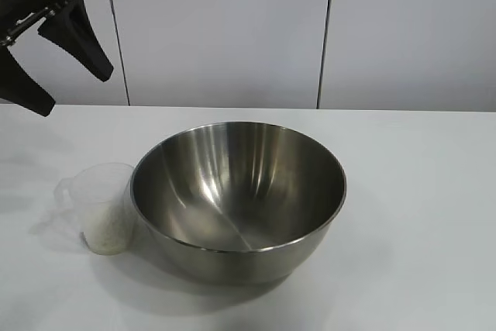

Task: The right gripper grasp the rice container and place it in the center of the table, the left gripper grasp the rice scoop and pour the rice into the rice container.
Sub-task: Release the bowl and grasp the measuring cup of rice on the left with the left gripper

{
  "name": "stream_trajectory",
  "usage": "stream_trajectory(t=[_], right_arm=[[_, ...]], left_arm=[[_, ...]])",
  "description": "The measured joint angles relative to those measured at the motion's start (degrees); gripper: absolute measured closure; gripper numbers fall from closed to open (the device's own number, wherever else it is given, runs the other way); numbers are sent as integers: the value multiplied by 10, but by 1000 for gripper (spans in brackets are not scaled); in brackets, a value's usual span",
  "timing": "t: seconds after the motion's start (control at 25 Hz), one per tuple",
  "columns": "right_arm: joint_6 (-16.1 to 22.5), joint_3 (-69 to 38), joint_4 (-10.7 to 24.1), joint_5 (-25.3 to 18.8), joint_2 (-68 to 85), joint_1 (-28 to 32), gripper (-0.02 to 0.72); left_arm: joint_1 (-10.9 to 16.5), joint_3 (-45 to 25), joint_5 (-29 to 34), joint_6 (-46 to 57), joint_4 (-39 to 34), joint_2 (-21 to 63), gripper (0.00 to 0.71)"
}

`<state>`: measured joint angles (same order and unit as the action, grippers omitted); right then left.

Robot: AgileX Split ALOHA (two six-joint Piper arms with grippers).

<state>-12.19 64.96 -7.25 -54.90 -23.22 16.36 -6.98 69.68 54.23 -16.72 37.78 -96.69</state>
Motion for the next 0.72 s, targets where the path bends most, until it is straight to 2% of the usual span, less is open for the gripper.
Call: stream_trajectory(t=[0.2, 0.36, 0.48, 0.72], right_arm=[[3, -135, 16, -10, 133, -2, 237], [44, -257, 19, -15, 210, -3, 237], [51, -331, 20, -27, 241, -3, 237], [55, -366, 30, -43, 243, -38, 237]], left_arm=[[0, 0, 0, 0, 0, 0, 144], [0, 0, 0, 0, 0, 0, 144], [0, 0, 0, 0, 0, 0, 144], [0, 0, -1, 0, 0, 0, 144]])
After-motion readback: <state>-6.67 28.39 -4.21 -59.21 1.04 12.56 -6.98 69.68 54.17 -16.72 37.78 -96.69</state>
